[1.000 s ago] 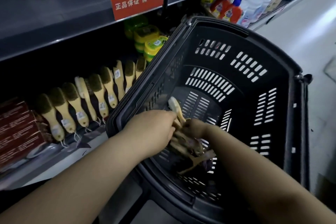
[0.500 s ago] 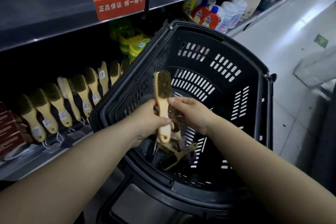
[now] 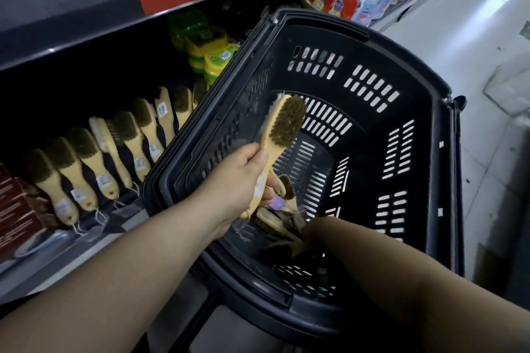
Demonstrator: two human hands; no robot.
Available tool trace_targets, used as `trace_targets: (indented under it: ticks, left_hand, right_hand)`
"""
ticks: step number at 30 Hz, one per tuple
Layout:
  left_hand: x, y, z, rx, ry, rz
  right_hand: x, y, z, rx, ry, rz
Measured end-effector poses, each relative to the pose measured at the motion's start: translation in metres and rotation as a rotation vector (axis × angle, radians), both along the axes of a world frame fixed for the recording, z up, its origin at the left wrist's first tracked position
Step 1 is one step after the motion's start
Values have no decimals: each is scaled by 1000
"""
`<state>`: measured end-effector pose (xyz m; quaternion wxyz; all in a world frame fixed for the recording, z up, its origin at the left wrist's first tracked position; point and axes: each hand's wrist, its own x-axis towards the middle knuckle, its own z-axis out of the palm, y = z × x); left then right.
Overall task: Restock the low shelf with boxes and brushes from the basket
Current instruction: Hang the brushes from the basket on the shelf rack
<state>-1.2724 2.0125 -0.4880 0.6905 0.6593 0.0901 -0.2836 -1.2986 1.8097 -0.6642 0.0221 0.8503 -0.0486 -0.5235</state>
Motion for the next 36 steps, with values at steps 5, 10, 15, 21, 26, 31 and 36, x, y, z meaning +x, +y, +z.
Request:
trace_targets:
  ticks: [5, 10, 15, 21, 26, 31, 36]
  left_hand:
    - [6, 1, 1, -12, 27, 40]
    - [6, 0, -2, -17, 20, 41]
    - [7, 0, 4, -184, 112, 249]
    - [4, 3, 8, -177, 142, 269]
    - [5, 5, 8, -192, 157, 94]
    - [4, 5, 4, -189, 83, -58]
    - [6, 3, -6, 245, -147, 34]
  right_hand:
    - [27, 13, 54, 149, 252, -124]
    - [53, 21, 134, 580, -269, -379]
    - [27, 37, 176, 1382, -37, -971]
    - [15, 55, 189, 1378, -124, -733]
    - [18, 53, 191, 1337, -242, -569]
    - [24, 56, 189, 1102, -342, -275]
    - [51, 46, 174, 962, -130, -222]
